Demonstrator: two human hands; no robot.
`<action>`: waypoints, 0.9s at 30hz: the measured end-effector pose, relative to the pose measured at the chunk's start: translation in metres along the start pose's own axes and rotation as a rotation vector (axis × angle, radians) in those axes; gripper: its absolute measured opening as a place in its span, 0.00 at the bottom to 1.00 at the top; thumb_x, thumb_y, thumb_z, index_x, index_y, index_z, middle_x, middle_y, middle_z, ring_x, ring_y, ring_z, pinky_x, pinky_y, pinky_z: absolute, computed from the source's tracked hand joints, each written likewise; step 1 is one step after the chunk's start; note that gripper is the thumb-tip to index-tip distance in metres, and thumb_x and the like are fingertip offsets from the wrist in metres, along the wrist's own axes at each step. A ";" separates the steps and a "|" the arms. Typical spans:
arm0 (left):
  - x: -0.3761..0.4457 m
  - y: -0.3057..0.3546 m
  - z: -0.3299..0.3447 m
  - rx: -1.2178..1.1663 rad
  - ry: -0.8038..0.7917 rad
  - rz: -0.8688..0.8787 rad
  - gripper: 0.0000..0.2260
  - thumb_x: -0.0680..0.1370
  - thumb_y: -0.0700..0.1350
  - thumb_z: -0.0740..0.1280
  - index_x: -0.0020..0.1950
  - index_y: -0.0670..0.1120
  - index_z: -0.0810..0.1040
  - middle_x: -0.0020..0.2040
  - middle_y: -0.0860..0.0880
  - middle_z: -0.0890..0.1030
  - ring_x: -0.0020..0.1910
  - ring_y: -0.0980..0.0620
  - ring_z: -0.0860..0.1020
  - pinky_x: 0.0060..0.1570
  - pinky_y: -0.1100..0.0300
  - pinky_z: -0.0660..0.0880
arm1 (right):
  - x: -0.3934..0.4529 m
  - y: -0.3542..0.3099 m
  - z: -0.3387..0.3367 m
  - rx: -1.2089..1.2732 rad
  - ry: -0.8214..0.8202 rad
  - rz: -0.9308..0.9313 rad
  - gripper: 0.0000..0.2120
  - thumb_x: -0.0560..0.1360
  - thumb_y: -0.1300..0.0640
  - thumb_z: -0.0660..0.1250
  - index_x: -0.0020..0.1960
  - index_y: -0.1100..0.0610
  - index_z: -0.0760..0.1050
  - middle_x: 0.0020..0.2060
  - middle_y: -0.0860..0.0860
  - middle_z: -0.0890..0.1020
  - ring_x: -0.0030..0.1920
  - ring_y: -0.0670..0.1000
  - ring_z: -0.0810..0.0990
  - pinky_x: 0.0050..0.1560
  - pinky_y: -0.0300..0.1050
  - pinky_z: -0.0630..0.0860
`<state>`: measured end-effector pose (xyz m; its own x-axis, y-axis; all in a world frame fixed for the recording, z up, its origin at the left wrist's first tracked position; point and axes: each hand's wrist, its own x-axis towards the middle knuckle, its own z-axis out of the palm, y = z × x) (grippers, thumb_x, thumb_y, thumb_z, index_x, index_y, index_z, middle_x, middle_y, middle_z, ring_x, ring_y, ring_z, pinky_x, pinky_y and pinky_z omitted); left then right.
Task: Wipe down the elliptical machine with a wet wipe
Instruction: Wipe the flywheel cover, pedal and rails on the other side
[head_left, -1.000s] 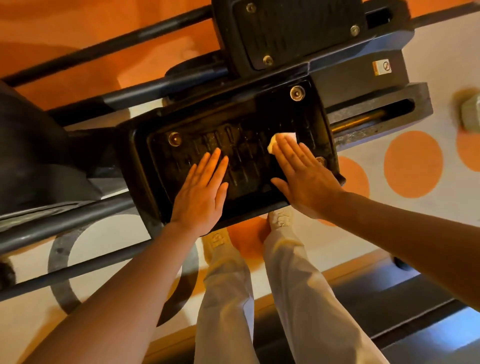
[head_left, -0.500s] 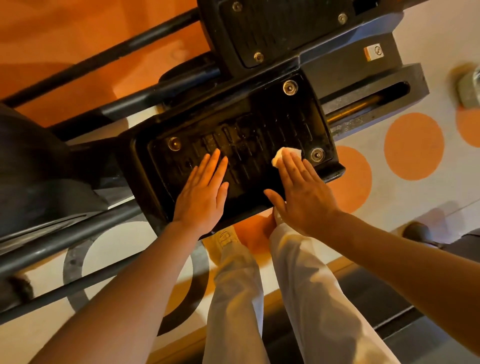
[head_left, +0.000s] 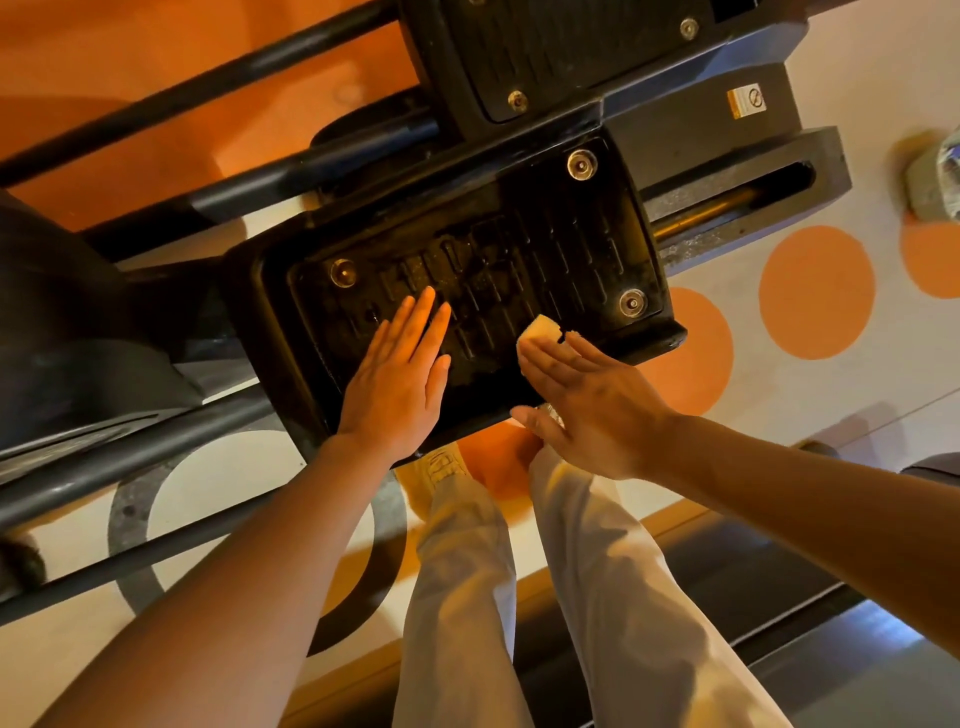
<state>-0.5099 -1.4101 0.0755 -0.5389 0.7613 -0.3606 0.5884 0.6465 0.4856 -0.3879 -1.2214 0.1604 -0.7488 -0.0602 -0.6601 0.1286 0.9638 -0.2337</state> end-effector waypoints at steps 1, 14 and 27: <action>0.000 0.000 0.000 -0.003 -0.002 -0.006 0.25 0.84 0.55 0.44 0.81 0.50 0.50 0.81 0.51 0.47 0.78 0.55 0.41 0.75 0.58 0.41 | 0.003 -0.002 0.000 -0.014 -0.021 0.017 0.52 0.65 0.33 0.15 0.79 0.57 0.45 0.79 0.52 0.47 0.77 0.49 0.38 0.74 0.45 0.34; 0.000 0.005 -0.001 -0.044 -0.003 -0.042 0.25 0.84 0.56 0.42 0.81 0.50 0.49 0.81 0.52 0.45 0.79 0.55 0.40 0.75 0.59 0.39 | 0.012 -0.004 0.018 -0.014 0.139 0.106 0.43 0.75 0.35 0.23 0.78 0.60 0.48 0.78 0.56 0.51 0.78 0.54 0.44 0.76 0.49 0.41; -0.002 0.007 0.001 -0.059 0.047 -0.043 0.26 0.83 0.55 0.45 0.81 0.49 0.53 0.81 0.50 0.49 0.79 0.53 0.43 0.76 0.57 0.41 | 0.014 0.047 0.004 0.017 0.160 -0.193 0.29 0.81 0.46 0.44 0.75 0.60 0.64 0.74 0.56 0.66 0.74 0.51 0.59 0.73 0.49 0.53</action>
<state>-0.5040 -1.4066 0.0785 -0.5913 0.7288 -0.3452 0.5281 0.6735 0.5173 -0.3900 -1.1775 0.1376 -0.8537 -0.1992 -0.4811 -0.0166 0.9339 -0.3572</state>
